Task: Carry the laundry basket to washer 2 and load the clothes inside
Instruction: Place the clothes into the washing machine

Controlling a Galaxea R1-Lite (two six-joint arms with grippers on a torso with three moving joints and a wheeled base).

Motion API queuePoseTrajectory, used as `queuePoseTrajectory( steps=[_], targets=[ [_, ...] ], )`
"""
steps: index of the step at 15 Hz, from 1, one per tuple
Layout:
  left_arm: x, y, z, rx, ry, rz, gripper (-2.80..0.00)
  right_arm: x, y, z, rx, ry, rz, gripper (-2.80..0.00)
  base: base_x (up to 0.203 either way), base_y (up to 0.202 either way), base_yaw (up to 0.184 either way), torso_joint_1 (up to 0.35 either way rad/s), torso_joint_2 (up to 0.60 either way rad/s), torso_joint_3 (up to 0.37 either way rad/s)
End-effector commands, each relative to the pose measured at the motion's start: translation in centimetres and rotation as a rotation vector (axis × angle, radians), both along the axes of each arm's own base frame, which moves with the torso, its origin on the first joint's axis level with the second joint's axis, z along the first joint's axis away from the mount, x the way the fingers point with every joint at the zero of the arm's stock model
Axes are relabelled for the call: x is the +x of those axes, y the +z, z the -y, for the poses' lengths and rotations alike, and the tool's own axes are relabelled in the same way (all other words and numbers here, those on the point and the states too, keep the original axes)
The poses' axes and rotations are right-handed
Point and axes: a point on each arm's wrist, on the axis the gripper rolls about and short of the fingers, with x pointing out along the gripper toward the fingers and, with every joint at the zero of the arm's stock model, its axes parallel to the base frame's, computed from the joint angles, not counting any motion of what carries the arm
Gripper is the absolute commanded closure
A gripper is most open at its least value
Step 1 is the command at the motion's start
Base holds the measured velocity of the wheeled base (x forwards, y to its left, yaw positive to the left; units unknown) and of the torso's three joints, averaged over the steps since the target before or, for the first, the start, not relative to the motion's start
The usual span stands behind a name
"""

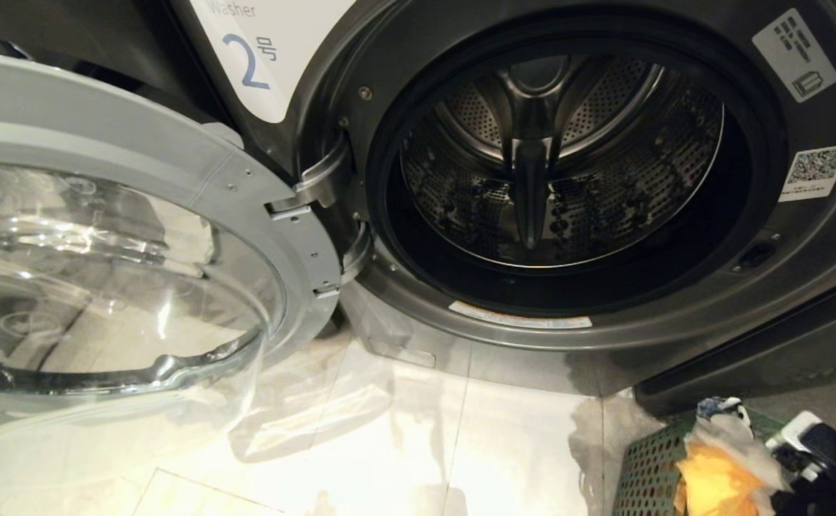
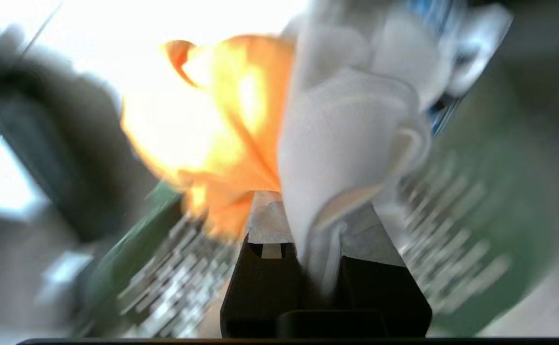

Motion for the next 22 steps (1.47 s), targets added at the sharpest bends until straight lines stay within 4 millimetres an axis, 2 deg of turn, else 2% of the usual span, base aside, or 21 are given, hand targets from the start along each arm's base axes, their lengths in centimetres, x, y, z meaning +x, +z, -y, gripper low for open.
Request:
queuePoseTrajectory(
  steps=[1, 2, 5, 8, 12, 16, 19, 22],
  targets=[
    [0.0, 0.0, 0.0, 0.0, 0.0, -0.003, 0.0, 2.5, 3.7, -1.0, -0.071, 0.088, 0.217, 0.0, 0.0, 0.0, 0.0, 0.0, 0.0, 0.0],
    [0.0, 0.0, 0.0, 0.0, 0.001, -0.003, 0.0, 3.0, 5.2, -1.6, -0.087, 0.123, 0.296, 0.0, 0.0, 0.0, 0.0, 0.0, 0.0, 0.0],
    [0.0, 0.0, 0.0, 0.0, 0.0, -0.003, 0.0, 3.2, 8.2, -4.6, -0.081, 0.279, 0.439, 0.0, 0.0, 0.0, 0.0, 0.0, 0.0, 0.0],
    [0.0, 0.0, 0.0, 0.0, 0.0, -0.003, 0.0, 2.2, 10.5, -7.2, -0.055, 0.409, 0.549, 0.0, 0.0, 0.0, 0.0, 0.0, 0.0, 0.0],
    [0.0, 0.0, 0.0, 0.0, 0.0, -0.003, 0.0, 0.6, 11.6, -10.3, -0.005, 0.537, 0.597, 0.0, 0.0, 0.0, 0.0, 0.0, 0.0, 0.0],
    [0.0, 0.0, 0.0, 0.0, 0.0, -0.003, 0.0, -0.1, 12.8, -13.5, 0.09, 0.528, 0.626, 0.0, 0.0, 0.0, 0.0, 0.0, 0.0, 0.0],
    [0.0, 0.0, 0.0, 0.0, 0.0, -0.003, 0.0, 1.4, 12.2, -16.6, 0.178, 0.404, 0.633, 0.0, 0.0, 0.0, 0.0, 0.0, 0.0, 0.0],
    [0.0, 0.0, 0.0, 0.0, 0.0, -0.003, 0.0, 4.2, 11.8, -19.4, 0.278, 0.276, 0.636, 0.0, 0.0, 0.0, 0.0, 0.0, 0.0, 0.0]
  ],
)
